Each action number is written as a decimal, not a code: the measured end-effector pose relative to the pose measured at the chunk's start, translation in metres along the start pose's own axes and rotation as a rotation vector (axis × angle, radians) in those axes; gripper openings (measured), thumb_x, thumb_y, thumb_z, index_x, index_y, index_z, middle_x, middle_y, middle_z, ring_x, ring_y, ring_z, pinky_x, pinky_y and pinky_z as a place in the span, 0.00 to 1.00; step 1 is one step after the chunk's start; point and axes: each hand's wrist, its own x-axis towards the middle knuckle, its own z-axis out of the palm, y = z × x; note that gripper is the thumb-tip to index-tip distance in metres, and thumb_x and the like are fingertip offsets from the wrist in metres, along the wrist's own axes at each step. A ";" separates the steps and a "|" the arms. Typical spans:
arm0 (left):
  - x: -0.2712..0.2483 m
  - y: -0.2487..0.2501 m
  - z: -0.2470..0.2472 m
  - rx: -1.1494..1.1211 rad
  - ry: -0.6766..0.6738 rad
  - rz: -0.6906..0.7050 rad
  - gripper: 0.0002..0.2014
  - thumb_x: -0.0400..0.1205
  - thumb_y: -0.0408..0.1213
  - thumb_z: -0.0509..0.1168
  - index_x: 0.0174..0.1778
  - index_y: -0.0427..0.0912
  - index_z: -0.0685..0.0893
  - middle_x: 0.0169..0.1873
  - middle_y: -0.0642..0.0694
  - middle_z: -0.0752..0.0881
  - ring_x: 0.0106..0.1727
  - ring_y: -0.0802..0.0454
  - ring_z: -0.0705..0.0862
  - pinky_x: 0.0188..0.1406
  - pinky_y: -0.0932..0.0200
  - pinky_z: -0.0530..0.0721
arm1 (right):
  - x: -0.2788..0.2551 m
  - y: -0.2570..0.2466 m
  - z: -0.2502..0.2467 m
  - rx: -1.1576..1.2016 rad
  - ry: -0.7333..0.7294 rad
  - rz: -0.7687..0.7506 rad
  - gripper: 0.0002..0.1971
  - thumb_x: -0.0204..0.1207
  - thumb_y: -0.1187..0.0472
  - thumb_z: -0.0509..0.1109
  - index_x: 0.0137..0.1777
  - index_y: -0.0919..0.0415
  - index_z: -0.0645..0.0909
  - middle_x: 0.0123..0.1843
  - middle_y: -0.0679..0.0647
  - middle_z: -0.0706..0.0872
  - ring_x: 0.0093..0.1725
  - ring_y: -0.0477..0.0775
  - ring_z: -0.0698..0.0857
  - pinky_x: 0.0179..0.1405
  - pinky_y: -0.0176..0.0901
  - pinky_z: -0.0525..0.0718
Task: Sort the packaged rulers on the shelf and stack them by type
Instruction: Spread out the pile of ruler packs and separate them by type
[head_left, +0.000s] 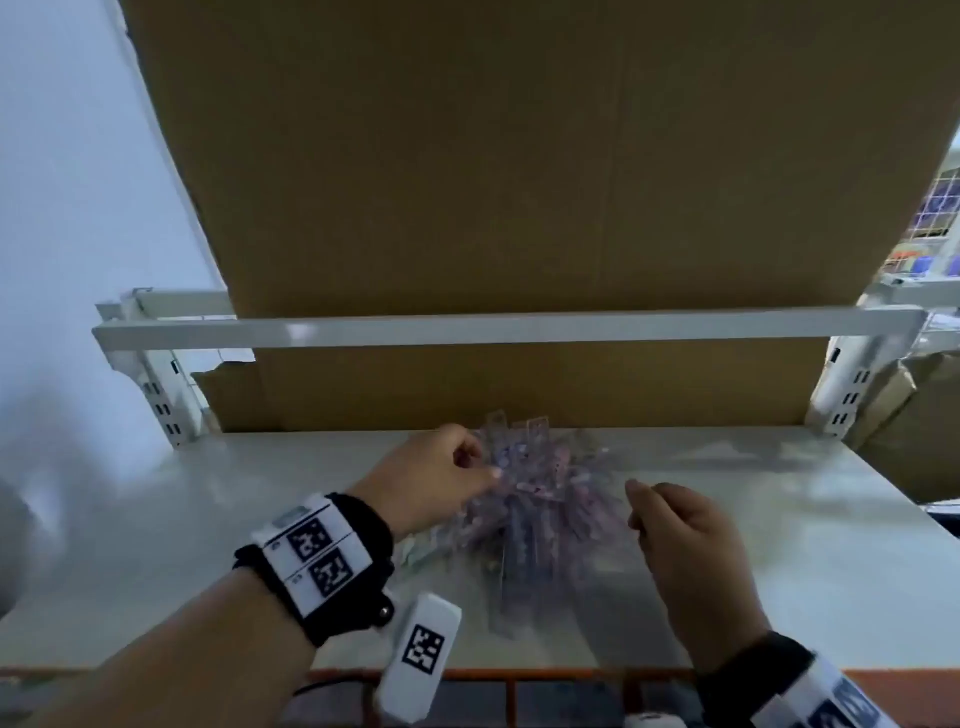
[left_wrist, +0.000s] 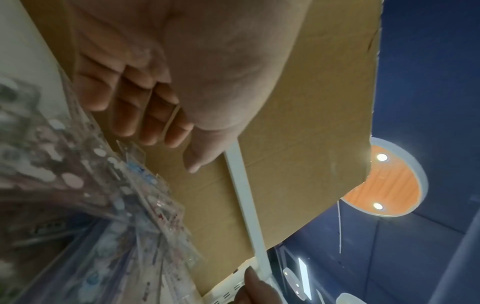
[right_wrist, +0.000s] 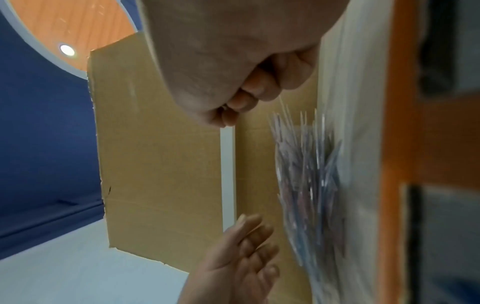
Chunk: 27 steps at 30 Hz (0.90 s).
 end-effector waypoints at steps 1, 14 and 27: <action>0.005 0.004 0.004 0.019 -0.023 -0.020 0.17 0.76 0.62 0.69 0.54 0.57 0.81 0.46 0.58 0.85 0.46 0.60 0.84 0.44 0.59 0.83 | 0.002 0.000 0.000 -0.019 -0.006 -0.011 0.26 0.68 0.37 0.67 0.30 0.63 0.76 0.20 0.49 0.67 0.22 0.50 0.67 0.28 0.48 0.64; 0.027 0.001 0.027 -0.169 -0.049 -0.056 0.09 0.72 0.48 0.79 0.41 0.50 0.89 0.36 0.54 0.90 0.34 0.63 0.85 0.31 0.66 0.78 | 0.007 0.006 0.001 -0.083 -0.043 -0.062 0.26 0.68 0.40 0.66 0.31 0.66 0.73 0.19 0.47 0.66 0.22 0.47 0.65 0.25 0.43 0.63; 0.026 0.005 0.005 -0.333 -0.092 -0.019 0.11 0.77 0.46 0.76 0.34 0.46 0.85 0.24 0.53 0.81 0.22 0.58 0.75 0.21 0.63 0.72 | 0.007 0.008 0.001 -0.028 0.046 -0.037 0.25 0.67 0.39 0.69 0.28 0.63 0.75 0.19 0.49 0.67 0.22 0.49 0.65 0.27 0.48 0.63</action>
